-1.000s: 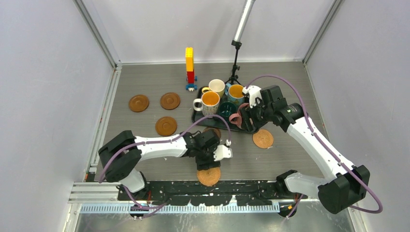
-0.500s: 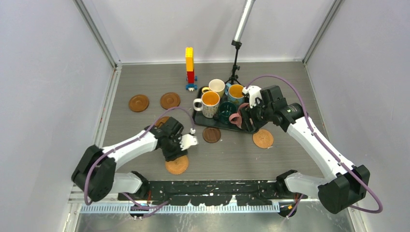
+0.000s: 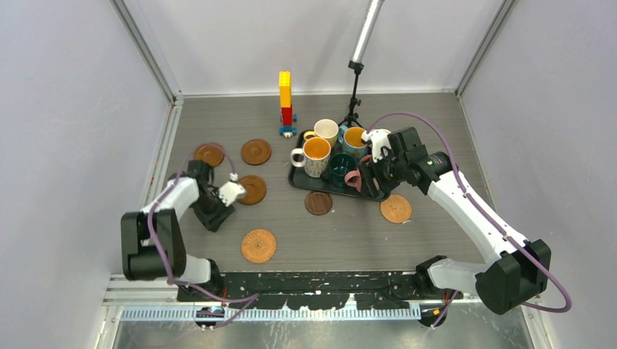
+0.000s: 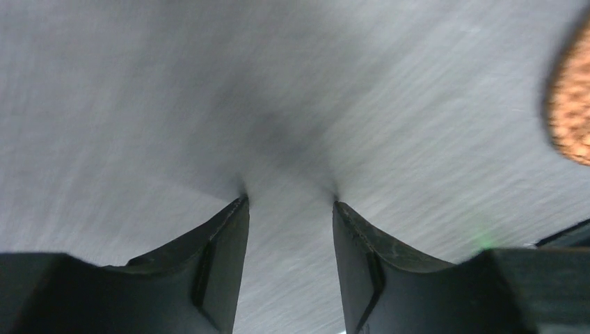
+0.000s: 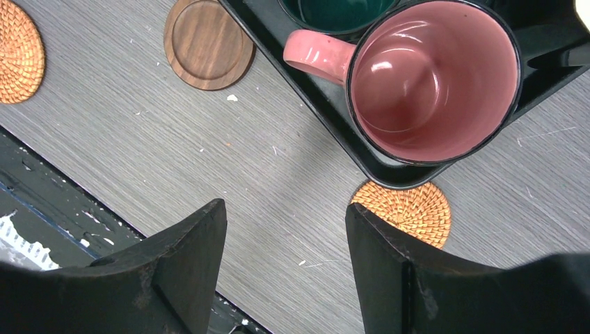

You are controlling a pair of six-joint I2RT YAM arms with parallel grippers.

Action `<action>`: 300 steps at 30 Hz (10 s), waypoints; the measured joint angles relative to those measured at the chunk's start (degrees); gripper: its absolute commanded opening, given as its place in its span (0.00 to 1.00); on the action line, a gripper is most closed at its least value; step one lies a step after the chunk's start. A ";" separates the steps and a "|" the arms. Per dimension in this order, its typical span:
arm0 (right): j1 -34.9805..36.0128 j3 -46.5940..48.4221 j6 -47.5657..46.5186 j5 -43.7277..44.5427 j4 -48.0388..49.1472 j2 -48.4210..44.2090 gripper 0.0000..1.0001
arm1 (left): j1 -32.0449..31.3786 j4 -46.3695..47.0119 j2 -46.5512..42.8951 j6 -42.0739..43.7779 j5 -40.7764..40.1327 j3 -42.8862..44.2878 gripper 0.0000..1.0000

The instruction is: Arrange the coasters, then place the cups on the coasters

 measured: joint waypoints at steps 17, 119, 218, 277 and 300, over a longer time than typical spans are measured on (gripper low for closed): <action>0.00 0.59 -0.02 0.02 -0.24 0.02 0.68 | -21.51 -5.33 -10.14 -4.20 11.69 5.29 0.77; -4.33 -0.22 1.88 1.95 -1.79 -4.20 0.67 | -49.18 24.90 26.82 -32.28 -3.02 27.36 0.51; -4.33 1.09 0.22 0.46 -3.02 -1.25 0.67 | 7.54 -3.93 4.22 8.55 -3.06 3.23 0.67; -13.60 9.33 5.79 0.28 -1.20 0.35 0.66 | -45.99 3.19 3.63 -21.00 12.22 26.99 0.70; -23.93 -9.88 -21.57 4.59 -2.08 11.72 0.61 | -47.58 11.93 5.86 -31.87 8.44 32.22 0.70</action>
